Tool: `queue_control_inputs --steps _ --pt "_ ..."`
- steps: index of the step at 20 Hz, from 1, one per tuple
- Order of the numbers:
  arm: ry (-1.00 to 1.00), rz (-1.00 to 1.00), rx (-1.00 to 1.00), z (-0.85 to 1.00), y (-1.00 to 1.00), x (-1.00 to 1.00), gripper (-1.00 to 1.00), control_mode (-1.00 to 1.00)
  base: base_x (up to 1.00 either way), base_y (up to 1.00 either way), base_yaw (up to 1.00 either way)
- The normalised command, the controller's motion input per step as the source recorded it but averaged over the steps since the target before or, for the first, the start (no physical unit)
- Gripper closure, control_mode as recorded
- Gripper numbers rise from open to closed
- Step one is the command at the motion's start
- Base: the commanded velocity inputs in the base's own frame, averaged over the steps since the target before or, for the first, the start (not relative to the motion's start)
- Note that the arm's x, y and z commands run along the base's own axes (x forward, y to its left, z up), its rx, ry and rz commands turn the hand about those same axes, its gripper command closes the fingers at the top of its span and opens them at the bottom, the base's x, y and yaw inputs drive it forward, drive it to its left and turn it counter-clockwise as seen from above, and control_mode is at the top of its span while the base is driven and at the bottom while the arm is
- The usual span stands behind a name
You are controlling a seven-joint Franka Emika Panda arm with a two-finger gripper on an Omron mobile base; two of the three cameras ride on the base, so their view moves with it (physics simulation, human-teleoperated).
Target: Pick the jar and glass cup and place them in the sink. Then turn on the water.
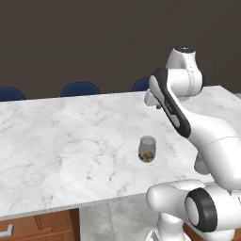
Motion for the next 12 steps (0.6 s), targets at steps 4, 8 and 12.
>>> queue_control_inputs --steps 4,8,12 --pt "0.01 0.00 0.00 0.00 0.00 0.00 -1.00 -1.00 0.00 0.00 0.00" --pt "0.08 0.00 0.00 -0.08 0.00 0.00 -1.00 -1.00 0.00 0.00 0.00" --pt "0.06 0.00 0.00 -0.16 -0.01 0.00 -1.00 -1.00 0.00 0.00 0.00"
